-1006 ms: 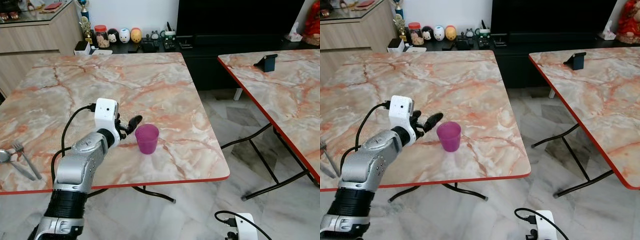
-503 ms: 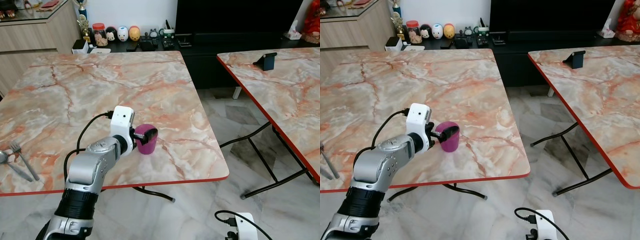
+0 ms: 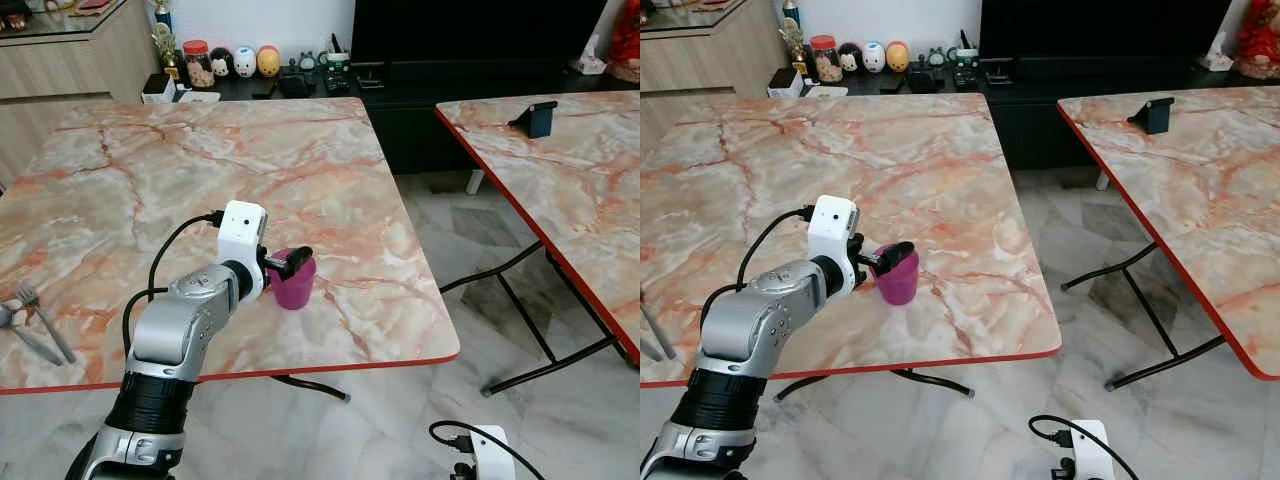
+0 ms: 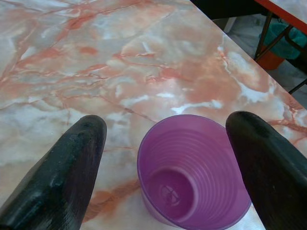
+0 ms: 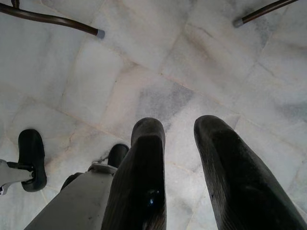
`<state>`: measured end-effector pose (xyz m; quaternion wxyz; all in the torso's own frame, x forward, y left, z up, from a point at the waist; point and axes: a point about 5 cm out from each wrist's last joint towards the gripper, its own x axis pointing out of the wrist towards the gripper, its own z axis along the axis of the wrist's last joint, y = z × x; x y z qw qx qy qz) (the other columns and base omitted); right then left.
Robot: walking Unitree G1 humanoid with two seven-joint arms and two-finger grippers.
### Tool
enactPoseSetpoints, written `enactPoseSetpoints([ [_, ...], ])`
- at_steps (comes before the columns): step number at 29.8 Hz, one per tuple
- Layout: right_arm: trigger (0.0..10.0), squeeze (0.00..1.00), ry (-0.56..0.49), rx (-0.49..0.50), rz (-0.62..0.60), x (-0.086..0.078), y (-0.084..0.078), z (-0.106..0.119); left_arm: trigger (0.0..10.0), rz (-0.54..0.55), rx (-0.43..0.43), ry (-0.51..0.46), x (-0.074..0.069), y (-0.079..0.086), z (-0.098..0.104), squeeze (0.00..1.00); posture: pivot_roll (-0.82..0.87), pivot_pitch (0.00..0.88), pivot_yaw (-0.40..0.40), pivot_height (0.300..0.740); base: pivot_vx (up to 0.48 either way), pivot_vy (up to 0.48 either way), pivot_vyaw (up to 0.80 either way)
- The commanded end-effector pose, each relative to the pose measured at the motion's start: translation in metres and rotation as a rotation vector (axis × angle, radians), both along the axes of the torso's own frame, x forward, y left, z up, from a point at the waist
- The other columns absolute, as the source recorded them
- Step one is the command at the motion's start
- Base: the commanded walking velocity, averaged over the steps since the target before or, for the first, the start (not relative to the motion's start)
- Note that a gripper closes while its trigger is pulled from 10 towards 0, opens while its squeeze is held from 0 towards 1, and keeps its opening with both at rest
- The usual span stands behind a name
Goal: Setting the table
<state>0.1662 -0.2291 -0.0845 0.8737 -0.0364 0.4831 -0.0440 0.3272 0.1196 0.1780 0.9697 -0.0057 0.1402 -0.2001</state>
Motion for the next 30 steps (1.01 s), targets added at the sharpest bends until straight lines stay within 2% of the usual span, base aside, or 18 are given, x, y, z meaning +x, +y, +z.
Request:
enactPoseSetpoints([
  [1,10.0,0.00,0.007,-0.003,0.006,0.000,-0.001,0.000,10.0,-0.002,0.031,-0.012,0.001,0.001,0.005,0.00,0.10,0.000,-0.030,0.740,0.000,0.000,0.00],
  [30,10.0,0.00,0.017,-0.009,0.042,-0.001,0.000,0.000,10.0,-0.009,0.126,0.009,-0.001,0.000,-0.010,0.00,0.10,0.000,-0.027,0.740,0.000,0.000,0.00],
])
